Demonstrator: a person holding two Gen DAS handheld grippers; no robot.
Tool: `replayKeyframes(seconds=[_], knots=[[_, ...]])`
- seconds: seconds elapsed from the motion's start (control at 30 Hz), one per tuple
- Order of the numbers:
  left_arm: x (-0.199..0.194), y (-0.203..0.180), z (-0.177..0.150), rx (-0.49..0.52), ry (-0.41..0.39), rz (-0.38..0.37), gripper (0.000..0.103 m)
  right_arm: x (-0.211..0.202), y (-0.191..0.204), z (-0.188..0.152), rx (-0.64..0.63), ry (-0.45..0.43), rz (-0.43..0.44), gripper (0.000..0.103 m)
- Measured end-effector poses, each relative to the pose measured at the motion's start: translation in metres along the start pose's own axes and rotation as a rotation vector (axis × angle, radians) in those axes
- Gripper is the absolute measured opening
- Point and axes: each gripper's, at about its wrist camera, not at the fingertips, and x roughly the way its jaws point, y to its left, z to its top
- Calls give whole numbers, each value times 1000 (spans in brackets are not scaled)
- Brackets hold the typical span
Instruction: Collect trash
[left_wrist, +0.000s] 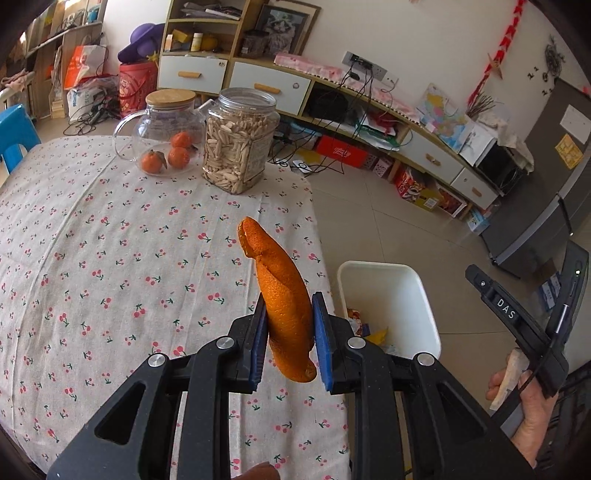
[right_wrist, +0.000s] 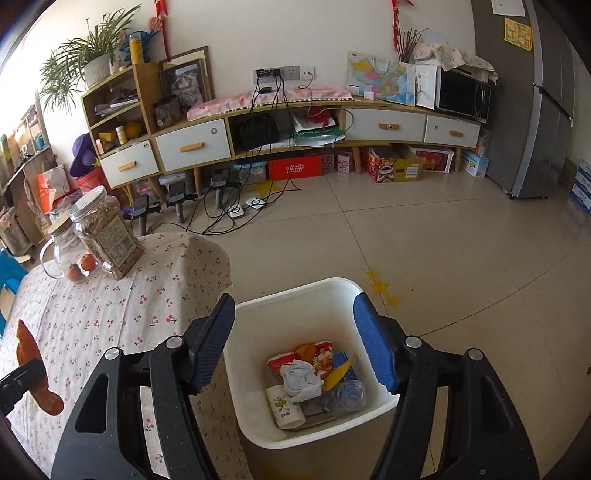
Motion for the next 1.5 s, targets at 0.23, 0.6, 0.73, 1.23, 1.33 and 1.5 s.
replayKeyframes(seconds=[0.23,0.6,0.73,1.23,1.33,1.5], knots=[[33,-50,-8,12,56,-83,23,-27,-41,-1,93,-101,-112,96],[96,-102,-14,15,151,-262,40,-63,-69,-9,167,-244,-170,96],[114,-97,-18,-45,193,-326,73,-68,-73,-10,180,-256,-169,96],[-9,-38,-21,193,-187,83,91,-87,31,-36,-36,-289,-138,96],[-31,-13,-16,189,-243,157,95,-99,55,-40,-54,-320,-130,96],[-53,21,-14,229,-284,247,96,-101,87,-45,-55,-287,-53,96]])
